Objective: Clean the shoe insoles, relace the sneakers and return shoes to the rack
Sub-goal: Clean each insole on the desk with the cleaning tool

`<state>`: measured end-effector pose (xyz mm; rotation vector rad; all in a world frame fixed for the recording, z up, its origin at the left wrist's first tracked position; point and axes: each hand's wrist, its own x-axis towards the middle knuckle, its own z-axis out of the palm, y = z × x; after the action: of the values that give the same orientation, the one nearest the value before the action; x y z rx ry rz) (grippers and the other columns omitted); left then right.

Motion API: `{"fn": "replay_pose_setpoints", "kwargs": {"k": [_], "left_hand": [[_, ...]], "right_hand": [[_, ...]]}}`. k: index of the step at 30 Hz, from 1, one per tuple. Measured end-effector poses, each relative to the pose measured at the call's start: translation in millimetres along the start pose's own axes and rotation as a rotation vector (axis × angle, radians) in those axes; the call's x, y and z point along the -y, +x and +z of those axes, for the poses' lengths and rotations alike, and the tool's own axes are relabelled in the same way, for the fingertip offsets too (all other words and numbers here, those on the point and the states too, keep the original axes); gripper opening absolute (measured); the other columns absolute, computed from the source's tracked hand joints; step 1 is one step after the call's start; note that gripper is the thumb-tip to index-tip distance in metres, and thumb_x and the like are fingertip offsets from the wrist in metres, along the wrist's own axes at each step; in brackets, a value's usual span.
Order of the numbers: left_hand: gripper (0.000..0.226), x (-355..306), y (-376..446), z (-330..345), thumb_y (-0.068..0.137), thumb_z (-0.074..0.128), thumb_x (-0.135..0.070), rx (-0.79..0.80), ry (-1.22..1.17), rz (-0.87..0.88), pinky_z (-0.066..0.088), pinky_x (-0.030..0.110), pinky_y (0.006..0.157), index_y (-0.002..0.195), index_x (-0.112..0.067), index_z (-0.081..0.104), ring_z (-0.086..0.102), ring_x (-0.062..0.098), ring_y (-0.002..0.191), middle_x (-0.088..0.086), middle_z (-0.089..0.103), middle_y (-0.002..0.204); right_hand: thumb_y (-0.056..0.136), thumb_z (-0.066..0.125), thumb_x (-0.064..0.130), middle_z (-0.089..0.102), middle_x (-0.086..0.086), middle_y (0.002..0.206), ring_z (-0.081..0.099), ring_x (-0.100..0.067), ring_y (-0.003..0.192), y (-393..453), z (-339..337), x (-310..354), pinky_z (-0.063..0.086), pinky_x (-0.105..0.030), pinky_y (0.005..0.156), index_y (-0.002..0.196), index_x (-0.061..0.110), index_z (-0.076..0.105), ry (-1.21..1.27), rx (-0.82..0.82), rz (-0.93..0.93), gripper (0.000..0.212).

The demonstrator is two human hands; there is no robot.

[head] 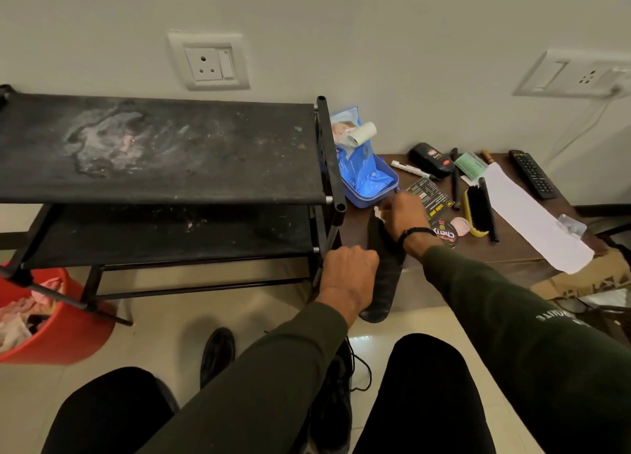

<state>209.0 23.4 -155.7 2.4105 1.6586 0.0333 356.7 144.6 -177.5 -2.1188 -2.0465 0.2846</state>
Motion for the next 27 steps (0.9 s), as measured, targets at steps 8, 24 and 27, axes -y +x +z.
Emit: {"fn": "replay_pose_setpoints", "kwargs": {"k": [8, 24, 27], "left_hand": [[0.020, 4, 18, -18, 0.095, 0.066, -0.020, 0.070, -0.032, 0.045, 0.049, 0.038, 0.082, 0.114, -0.017, 0.063, 0.062, 0.029, 0.104, 0.011, 0.062, 0.113], [0.025, -5, 26, -28, 0.091, 0.071, -0.018, 0.156, -0.057, 0.039, 0.050, 0.038, 0.080, 0.114, -0.016, 0.062, 0.064, 0.029, 0.099, 0.010, 0.062, 0.109], [0.028, -6, 26, -32, 0.089, 0.073, -0.019, 0.150, -0.066, 0.028, 0.051, 0.040, 0.082, 0.115, -0.018, 0.063, 0.064, 0.030, 0.101, 0.011, 0.062, 0.112]], "right_hand": [[0.094, 0.065, 0.016, 0.054, -0.013, 0.117, 0.057, -0.028, 0.099, -94, 2, -17, 0.047, -0.033, 0.084, 0.114, 0.010, 0.071, -0.162, 0.111, -0.231, 0.022], [0.094, 0.059, 0.013, 0.064, -0.019, 0.112, 0.061, -0.036, 0.102, 29, -9, -9, 0.050, -0.041, 0.083, 0.111, 0.005, 0.066, -0.134, -0.024, -0.060, 0.020], [0.088, 0.064, 0.008, 0.062, -0.019, 0.118, 0.059, -0.035, 0.106, 14, 1, -9, 0.050, -0.040, 0.086, 0.115, 0.002, 0.069, -0.091, -0.094, -0.100, 0.027]]}}
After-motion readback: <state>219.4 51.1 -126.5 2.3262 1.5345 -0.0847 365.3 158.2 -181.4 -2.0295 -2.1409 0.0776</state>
